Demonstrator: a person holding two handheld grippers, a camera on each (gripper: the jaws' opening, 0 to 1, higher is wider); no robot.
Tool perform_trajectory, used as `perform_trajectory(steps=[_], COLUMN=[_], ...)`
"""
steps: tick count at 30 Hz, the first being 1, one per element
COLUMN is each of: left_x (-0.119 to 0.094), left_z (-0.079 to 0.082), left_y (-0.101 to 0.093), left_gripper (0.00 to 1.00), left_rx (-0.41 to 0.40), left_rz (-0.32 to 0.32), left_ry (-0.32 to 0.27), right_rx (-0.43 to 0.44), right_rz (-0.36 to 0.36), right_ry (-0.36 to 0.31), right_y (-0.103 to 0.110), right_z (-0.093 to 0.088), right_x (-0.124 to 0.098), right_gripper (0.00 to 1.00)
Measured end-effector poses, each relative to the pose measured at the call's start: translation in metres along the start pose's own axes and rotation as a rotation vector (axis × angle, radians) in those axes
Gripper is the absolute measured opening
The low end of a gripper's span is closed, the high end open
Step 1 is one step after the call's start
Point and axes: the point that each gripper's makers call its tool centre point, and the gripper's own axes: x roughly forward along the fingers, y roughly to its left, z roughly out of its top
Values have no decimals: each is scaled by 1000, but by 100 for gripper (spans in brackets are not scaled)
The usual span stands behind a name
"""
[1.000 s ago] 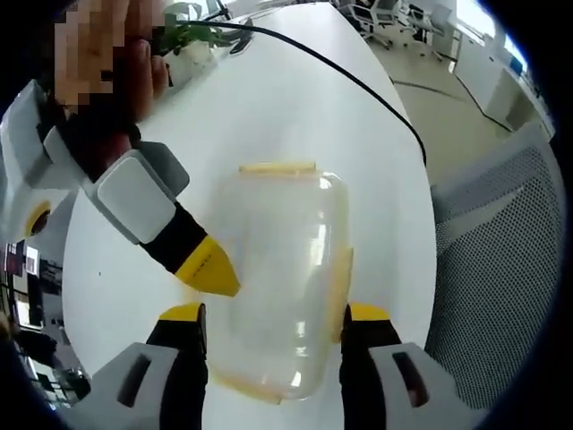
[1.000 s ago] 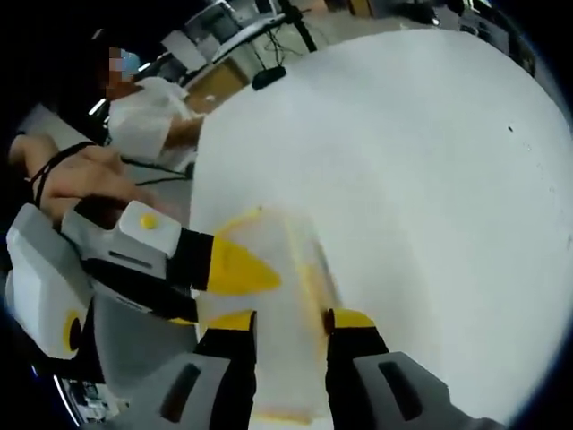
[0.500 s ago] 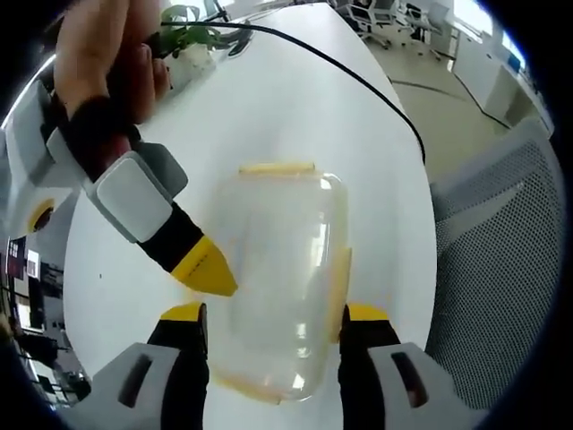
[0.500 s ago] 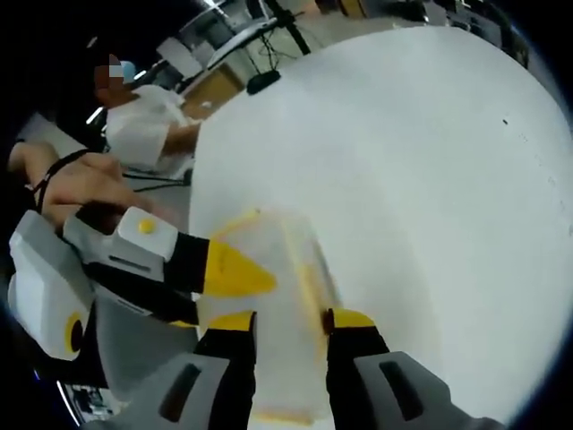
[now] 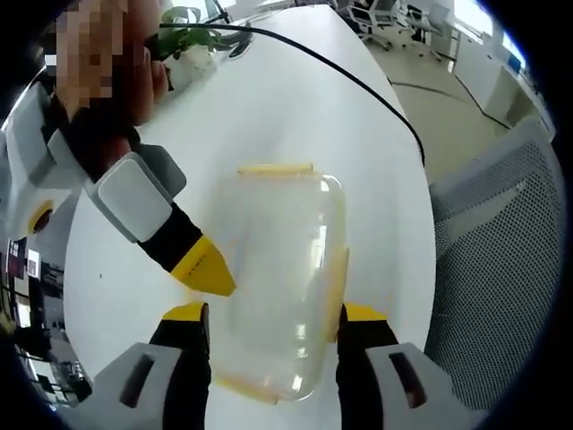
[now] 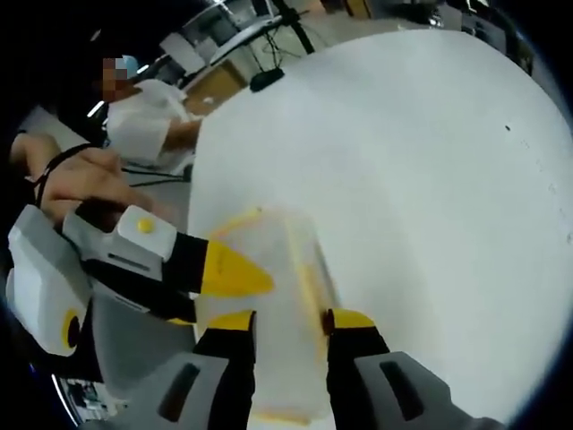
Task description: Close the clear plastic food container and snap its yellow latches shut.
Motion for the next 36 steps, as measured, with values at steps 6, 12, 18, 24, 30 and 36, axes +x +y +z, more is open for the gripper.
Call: perform_trajectory(steps=[6,12,18,24,30,36], left_x=[0,-3,-2,-8,-10,-12], left_z=[0,0,-5,-5,-8,-8], left_y=[-2,0,1,0,-3,-4], left_gripper=[57,58,96,92,91,89], left_rx=[26,37,-6,6,10,3], left_rz=[-3,-37,-68,-83,-93,-118], left_ry=[22,28,-8,-18,-9,-10], right_rx=[-37,-51,-140,-205,-215,-220], right_rz=[5,5,8,-17,-40,-45], right_ry=[-5,1,-37,-9,9,1], right_y=[1,2,18,23,21,25], right_z=[2,4,18,19,15,12], right_x=[0,0,3,4,2,-1], right_gripper=[29,30,48,55,67,67])
